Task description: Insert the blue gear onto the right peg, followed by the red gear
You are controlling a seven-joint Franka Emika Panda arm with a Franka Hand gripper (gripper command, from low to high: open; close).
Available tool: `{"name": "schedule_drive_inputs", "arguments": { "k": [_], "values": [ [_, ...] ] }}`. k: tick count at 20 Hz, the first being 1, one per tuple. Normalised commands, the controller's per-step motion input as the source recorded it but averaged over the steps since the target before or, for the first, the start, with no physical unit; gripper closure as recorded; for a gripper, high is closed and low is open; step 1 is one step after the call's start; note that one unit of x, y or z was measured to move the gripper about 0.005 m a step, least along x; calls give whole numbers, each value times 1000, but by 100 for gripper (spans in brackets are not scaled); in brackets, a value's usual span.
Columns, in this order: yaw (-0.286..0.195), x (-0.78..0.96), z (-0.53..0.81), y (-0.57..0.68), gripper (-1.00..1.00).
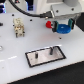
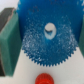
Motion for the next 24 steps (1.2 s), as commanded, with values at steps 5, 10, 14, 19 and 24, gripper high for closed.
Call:
{"name": "schedule_drive_inputs", "arguments": {
  "k": [5, 10, 14, 19, 24],
  "values": [
    [0, 650, 334, -325, 100],
    [0, 715, 258, -326, 100],
    [0, 709, 185, -304, 100],
    [0, 606, 124, -183, 100],
    [0, 376, -13, -119, 100]
  ]
}}
